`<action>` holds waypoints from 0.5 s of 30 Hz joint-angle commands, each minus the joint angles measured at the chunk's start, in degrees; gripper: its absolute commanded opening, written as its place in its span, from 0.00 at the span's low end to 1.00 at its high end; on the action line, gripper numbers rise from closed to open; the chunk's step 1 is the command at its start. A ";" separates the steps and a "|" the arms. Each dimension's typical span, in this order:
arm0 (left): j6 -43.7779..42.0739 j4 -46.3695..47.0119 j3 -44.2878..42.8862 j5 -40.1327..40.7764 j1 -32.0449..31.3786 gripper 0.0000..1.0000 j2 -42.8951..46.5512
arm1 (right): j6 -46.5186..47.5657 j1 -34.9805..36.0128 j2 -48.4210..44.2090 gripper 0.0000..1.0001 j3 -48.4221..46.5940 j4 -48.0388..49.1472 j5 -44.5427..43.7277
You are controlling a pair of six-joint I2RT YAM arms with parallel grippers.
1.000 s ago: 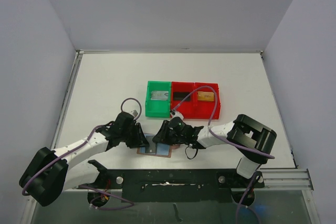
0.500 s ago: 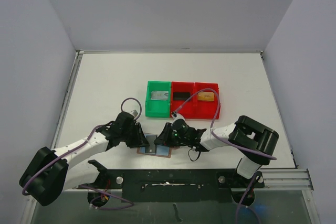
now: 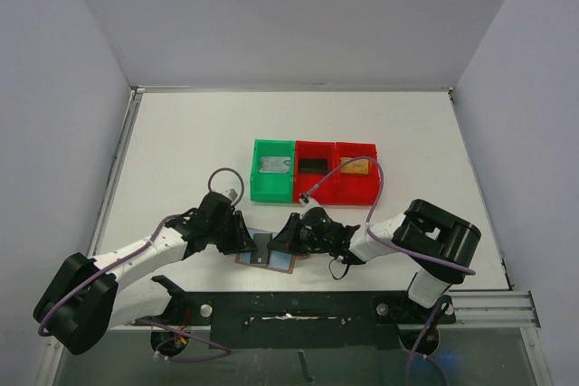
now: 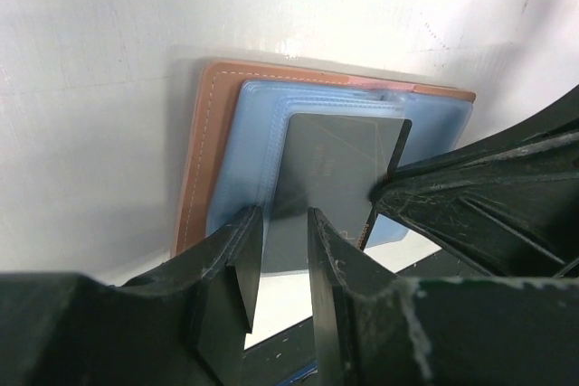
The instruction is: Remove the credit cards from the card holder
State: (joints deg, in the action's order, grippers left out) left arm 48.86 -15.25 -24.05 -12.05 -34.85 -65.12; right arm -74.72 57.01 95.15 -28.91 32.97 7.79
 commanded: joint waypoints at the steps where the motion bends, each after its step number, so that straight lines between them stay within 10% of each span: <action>1: -1.25 -0.49 -1.92 2.29 -0.06 0.25 -0.29 | -0.49 -0.51 -0.05 0.06 0.35 6.11 2.19; 15: -1.49 -0.75 -2.22 2.28 -0.15 0.25 -0.53 | -1.50 -0.95 0.71 0.15 1.04 7.38 2.91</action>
State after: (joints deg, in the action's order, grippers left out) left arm 48.82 -15.31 -24.27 -11.73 -34.85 -65.32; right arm -75.59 56.29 95.55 -28.49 36.40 10.13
